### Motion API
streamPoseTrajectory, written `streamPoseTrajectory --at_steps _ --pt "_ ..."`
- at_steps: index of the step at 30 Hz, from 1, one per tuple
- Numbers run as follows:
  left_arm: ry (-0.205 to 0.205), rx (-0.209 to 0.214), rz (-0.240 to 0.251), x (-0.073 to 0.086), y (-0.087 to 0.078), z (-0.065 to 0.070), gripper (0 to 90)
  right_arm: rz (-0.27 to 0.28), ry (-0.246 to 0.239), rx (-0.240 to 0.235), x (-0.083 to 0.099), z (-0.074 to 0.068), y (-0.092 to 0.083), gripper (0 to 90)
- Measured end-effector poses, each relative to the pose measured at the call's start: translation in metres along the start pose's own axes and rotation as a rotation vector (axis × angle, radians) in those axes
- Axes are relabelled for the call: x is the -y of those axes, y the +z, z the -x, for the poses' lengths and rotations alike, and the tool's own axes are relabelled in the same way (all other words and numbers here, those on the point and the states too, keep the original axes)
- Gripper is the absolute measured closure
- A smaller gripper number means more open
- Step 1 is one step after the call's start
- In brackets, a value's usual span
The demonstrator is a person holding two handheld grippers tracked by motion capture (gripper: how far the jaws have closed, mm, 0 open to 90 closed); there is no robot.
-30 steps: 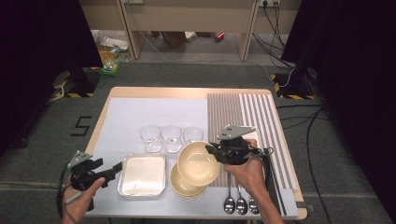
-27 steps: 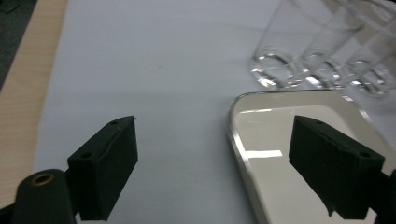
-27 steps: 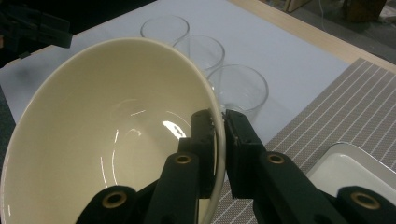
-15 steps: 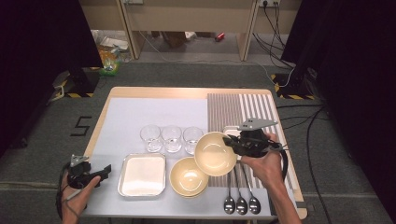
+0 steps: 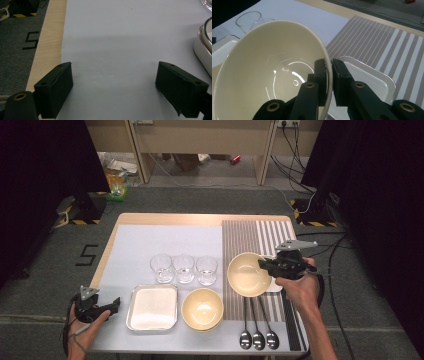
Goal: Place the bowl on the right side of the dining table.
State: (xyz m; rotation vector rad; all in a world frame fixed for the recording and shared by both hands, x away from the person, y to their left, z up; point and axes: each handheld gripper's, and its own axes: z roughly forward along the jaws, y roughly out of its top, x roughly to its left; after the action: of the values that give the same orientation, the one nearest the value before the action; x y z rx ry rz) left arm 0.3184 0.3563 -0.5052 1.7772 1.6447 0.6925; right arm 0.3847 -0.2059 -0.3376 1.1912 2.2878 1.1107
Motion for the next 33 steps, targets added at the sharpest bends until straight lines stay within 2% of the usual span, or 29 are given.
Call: streamPoseTrajectory --at_steps 17,29,33 --pt "0.000 0.000 0.000 0.000 0.000 0.000 13.1 -0.043 0.088 0.083 0.010 0.046 0.016 83.0" --pt "0.001 -0.001 0.000 0.000 0.000 0.000 13.2 -0.089 0.152 0.105 0.021 0.067 0.037 82.9" --pt "0.001 -0.002 0.001 0.000 0.000 0.000 13.1 -0.099 0.163 0.111 0.022 0.070 0.041 82.9"
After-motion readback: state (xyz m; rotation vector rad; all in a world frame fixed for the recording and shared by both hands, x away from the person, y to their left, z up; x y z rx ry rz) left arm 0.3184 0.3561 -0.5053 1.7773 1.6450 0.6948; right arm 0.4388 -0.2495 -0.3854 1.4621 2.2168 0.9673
